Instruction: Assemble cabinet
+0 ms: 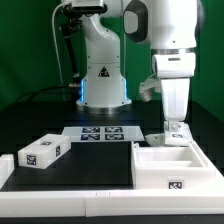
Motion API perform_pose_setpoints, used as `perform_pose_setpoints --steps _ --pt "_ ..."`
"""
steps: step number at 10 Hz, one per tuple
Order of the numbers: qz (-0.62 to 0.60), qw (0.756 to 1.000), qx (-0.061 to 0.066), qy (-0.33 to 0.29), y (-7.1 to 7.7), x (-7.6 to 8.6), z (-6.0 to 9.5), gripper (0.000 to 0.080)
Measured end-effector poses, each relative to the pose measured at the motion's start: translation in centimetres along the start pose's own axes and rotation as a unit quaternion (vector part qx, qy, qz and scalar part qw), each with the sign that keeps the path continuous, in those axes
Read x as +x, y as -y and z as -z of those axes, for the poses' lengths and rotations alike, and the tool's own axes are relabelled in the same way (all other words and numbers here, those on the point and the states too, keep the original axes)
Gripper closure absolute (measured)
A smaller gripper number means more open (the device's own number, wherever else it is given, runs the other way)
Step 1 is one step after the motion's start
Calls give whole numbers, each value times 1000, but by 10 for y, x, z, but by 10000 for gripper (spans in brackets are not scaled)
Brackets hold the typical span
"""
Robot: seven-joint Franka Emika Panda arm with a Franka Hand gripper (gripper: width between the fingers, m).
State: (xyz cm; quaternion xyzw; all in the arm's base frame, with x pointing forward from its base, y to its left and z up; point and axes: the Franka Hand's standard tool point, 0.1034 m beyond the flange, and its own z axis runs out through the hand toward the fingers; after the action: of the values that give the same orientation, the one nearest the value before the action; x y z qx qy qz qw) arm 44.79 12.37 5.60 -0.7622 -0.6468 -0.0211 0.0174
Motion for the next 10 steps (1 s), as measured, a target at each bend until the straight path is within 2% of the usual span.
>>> perform_pose_setpoints --steps 3,10 --pt "27 1000 -4 -1 -8 -7 2 729" --pt "16 1000 -3 -1 -8 -9 2 729"
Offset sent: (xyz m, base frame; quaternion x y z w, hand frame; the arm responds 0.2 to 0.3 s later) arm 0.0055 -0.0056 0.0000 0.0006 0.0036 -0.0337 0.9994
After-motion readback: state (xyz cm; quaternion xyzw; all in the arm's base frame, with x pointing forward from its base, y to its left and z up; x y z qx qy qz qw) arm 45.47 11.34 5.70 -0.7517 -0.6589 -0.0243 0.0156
